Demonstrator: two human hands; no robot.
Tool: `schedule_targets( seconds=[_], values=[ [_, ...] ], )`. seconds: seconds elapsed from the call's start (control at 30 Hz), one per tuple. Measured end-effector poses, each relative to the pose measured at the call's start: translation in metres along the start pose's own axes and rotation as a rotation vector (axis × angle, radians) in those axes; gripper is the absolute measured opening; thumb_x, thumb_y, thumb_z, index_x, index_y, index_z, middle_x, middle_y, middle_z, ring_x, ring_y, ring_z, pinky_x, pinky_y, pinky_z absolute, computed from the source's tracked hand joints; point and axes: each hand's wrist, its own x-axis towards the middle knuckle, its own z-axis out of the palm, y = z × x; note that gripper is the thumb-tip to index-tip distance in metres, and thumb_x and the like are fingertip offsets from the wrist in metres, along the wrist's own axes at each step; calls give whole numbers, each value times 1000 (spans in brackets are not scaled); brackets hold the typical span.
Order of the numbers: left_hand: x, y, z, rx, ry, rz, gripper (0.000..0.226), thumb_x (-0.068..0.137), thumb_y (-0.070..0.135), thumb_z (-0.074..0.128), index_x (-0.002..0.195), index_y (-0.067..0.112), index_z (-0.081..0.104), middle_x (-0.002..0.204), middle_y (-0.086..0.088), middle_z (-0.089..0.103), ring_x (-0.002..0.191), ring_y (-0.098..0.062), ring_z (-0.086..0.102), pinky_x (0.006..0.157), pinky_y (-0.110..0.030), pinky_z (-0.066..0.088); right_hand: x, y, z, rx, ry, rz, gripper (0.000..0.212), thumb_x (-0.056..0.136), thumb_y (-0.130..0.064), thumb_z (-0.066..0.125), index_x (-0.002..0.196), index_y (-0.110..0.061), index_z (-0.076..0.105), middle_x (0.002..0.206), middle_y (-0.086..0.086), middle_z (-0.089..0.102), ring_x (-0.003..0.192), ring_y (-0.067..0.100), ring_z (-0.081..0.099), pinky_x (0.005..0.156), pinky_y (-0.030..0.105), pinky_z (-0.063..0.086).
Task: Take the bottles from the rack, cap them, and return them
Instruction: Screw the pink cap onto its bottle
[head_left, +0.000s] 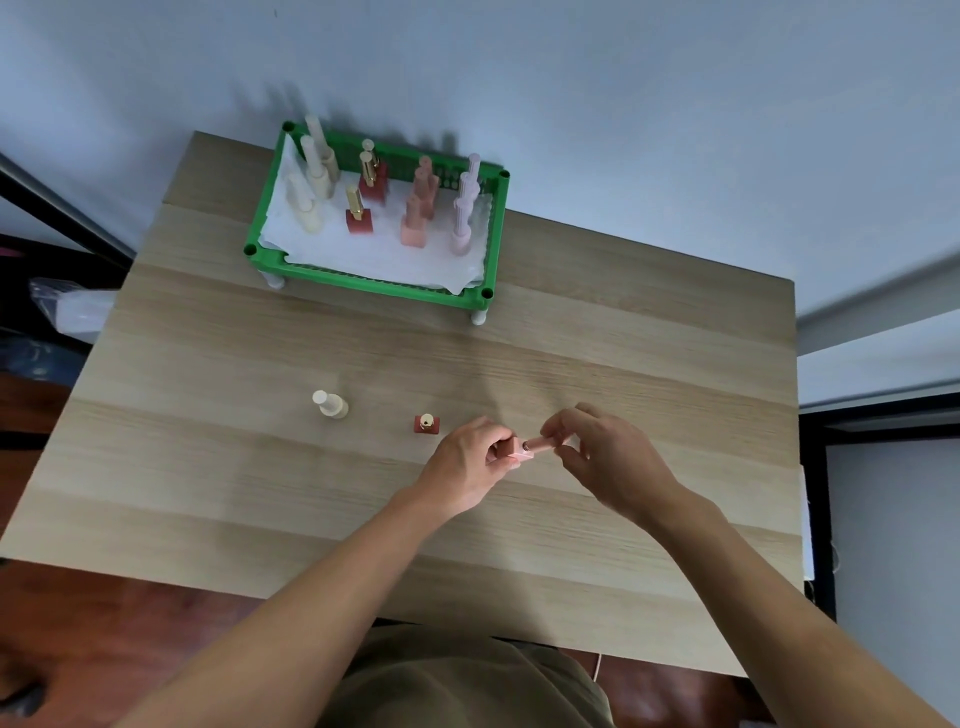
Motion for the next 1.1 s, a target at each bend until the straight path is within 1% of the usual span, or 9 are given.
schedule_targets(
  seconds=[0.2, 0.3, 0.5, 0.67, 0.73, 0.83, 0.93, 1.03, 1.1],
  values=[
    [-7, 0, -7, -39, 26, 10, 16, 84, 17, 77, 97, 12, 69, 95, 6, 60, 81, -14, 64, 76, -25, 52, 3, -8, 1, -54, 1, -36, 17, 93, -24, 63, 108, -30, 66, 106, -16, 64, 74, -1, 49, 69, 25, 47],
    [-11, -1, -10, -48, 44, 17, 13, 85, 18, 77, 93, 13, 68, 95, 5, 61, 80, -14, 63, 74, -25, 52, 4, -11, 4, -99, 1, -24, 20, 95, -36, 60, 113, -28, 66, 109, -13, 67, 76, 0, 52, 72, 29, 52],
    [-18, -2, -12, -95, 85, 40, 15, 85, 14, 75, 98, 11, 69, 97, -2, 61, 83, -18, 64, 78, -34, 56, 3, -15, 5, -131, 27, 18, 54, 87, -72, 38, 92, -28, 69, 85, -12, 70, 72, 10, 64, 65, 35, 55],
    [-20, -2, -13, -103, 99, 45, 16, 85, 15, 76, 99, 11, 69, 96, -2, 60, 80, -18, 64, 78, -34, 56, 6, -21, 7, -220, 45, 43, 64, 91, -71, 24, 80, -25, 67, 72, -11, 57, 61, 14, 54, 55, 31, 42],
    [-21, -3, -13, -111, 98, 47, 16, 85, 15, 76, 100, 11, 70, 95, -1, 60, 80, -17, 64, 77, -34, 55, 5, -22, 6, -234, 35, 68, 69, 90, -73, 17, 82, -25, 66, 74, -10, 57, 62, 14, 52, 56, 31, 39],
    [-23, -6, -13, -102, 89, 46, 20, 85, 16, 76, 103, 11, 70, 96, 1, 61, 81, -16, 65, 78, -34, 56, 3, -20, 1, -169, 27, 49, 57, 93, -69, 27, 105, -28, 65, 93, -12, 65, 76, 10, 62, 68, 33, 52],
    [-22, -8, -13, -97, 59, 43, 20, 86, 18, 75, 104, 12, 69, 99, 1, 62, 84, -16, 66, 80, -36, 57, -3, -21, -4, -107, -26, -66, 42, 92, -59, 48, 123, -32, 56, 109, -16, 61, 74, 1, 60, 73, 28, 53],
    [-21, -8, -14, -105, 33, 61, 14, 86, 18, 75, 98, 13, 69, 97, 2, 62, 83, -14, 65, 79, -35, 57, -7, -25, -3, -118, -38, -74, 27, 93, -38, 62, 118, -29, 62, 110, -12, 63, 74, 8, 63, 73, 34, 55],
    [-19, -8, -16, -103, 23, 67, 12, 85, 18, 75, 95, 14, 69, 95, 2, 62, 81, -14, 65, 78, -35, 56, -6, -31, -2, -106, 6, -14, 22, 96, -39, 58, 109, -25, 67, 104, -9, 65, 78, 14, 65, 73, 39, 54]
  ],
)
